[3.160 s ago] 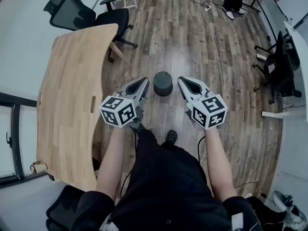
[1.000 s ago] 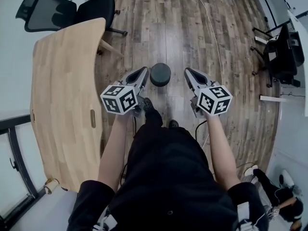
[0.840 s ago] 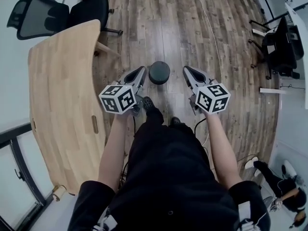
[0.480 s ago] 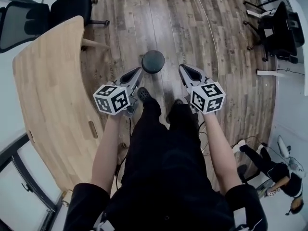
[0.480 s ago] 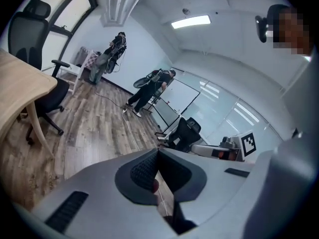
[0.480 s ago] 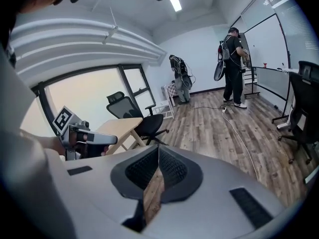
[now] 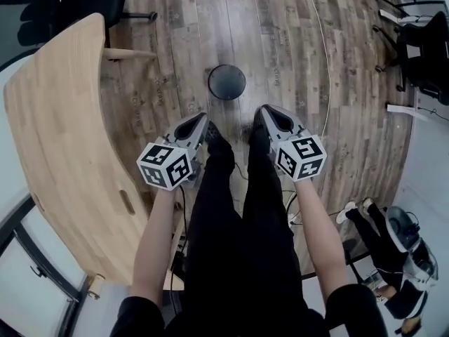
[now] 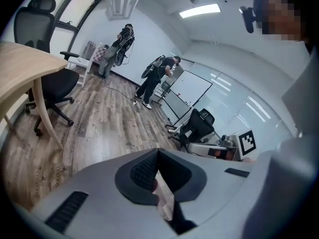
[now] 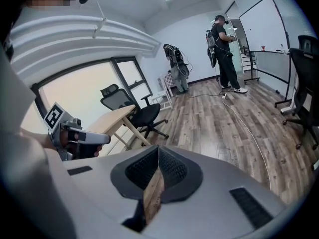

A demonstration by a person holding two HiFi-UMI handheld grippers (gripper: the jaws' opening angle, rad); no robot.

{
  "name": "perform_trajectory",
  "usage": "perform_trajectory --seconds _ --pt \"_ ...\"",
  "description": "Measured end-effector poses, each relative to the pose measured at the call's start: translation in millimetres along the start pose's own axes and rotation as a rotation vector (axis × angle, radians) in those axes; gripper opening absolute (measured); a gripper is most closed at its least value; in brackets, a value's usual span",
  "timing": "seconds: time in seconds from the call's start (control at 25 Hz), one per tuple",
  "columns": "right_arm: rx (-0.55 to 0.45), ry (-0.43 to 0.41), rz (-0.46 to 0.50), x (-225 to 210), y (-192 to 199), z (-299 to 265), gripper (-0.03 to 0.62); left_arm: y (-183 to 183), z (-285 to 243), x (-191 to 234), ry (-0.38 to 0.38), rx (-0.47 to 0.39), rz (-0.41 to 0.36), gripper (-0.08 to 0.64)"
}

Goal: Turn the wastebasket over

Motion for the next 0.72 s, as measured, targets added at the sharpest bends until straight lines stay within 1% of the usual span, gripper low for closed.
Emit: perform_trajectory --seconds 0.08,0.2,0.36,0.48,0.6,0.72 --pt "0.005 0.001 0.001 -16 6 -16 0.034 6 -15 7 -0.017 -0.001 0.006 0.014" --pt "0.045 -0.020 0.023 -39 14 -42 0.034 21 -40 20 -0.048 0.001 0.044 0.014" --pt "0.083 -0.071 0.066 -65 31 -83 0.034 46 -81 49 -0.101 0.003 0.073 0.014" --pt "0.140 -0.125 0.102 -88 52 -110 0.034 74 -112 68 -0.163 0.010 0.107 0.014" --pt "0.204 -0.201 0.084 -114 74 -133 0.034 93 -140 83 -0.219 0.028 0.126 0.014" --pt "0.248 -0.227 0.075 -142 93 -152 0.034 106 -168 94 -0.244 0.044 0.140 0.015"
Point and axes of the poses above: the fingertips, and each gripper's own axes: z backward along the fingers, x to its left, y out of its underside, the point moved 9 cm from there along z, backward along the fingers, and after that the axes turned 9 degrees about -y, right-handed, at the moved point
